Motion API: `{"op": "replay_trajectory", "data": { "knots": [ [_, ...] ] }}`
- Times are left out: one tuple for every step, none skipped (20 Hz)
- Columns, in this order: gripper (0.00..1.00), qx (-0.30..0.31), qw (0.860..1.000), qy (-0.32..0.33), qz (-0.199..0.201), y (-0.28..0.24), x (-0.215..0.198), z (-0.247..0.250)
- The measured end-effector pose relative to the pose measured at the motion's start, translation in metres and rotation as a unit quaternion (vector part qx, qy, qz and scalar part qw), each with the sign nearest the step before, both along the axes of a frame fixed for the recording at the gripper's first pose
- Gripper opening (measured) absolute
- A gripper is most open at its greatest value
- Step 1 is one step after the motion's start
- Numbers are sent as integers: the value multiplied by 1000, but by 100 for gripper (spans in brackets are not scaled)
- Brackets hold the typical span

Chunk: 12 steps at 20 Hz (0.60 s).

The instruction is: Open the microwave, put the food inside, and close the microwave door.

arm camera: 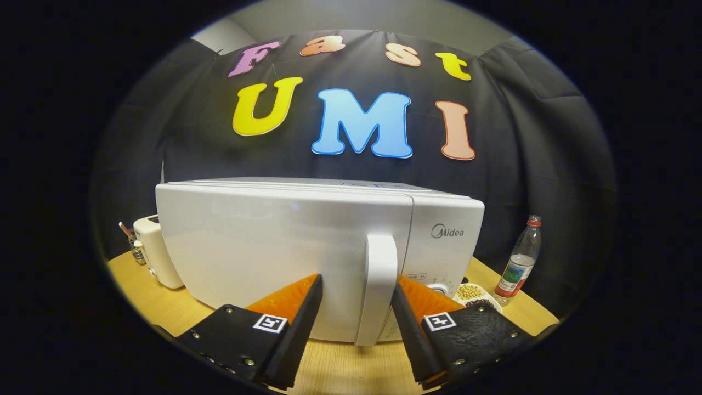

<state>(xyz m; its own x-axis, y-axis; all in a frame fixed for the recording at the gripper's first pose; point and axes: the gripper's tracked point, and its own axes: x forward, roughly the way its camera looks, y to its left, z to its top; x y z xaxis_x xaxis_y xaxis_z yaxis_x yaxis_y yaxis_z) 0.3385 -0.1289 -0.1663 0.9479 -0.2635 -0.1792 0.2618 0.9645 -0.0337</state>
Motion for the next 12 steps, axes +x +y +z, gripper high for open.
{"op": "replay_trajectory", "data": {
  "knots": [
    [71,3,1000,-2,-6,-6,-1,0],
    [54,11,1000,-6,-12,-14,-2,0],
    [38,28,1000,-3,-7,-12,-2,-2],
    [30,34,999,-2,-2,-11,-1,-1],
    [30,33,999,-1,-1,-11,-2,-1],
    [30,28,1000,-1,-1,-11,-3,0],
    [30,23,1000,0,-1,-10,-3,-1],
    [22,24,1000,0,-1,-11,-2,1],
    [22,31,1000,1,0,-11,-4,-2],
    [13,39,999,-1,-1,-11,-3,-3],
    [13,46,999,1,-1,-11,-5,-1],
    [13,51,999,-2,-3,-10,-6,0]
  ]
}}
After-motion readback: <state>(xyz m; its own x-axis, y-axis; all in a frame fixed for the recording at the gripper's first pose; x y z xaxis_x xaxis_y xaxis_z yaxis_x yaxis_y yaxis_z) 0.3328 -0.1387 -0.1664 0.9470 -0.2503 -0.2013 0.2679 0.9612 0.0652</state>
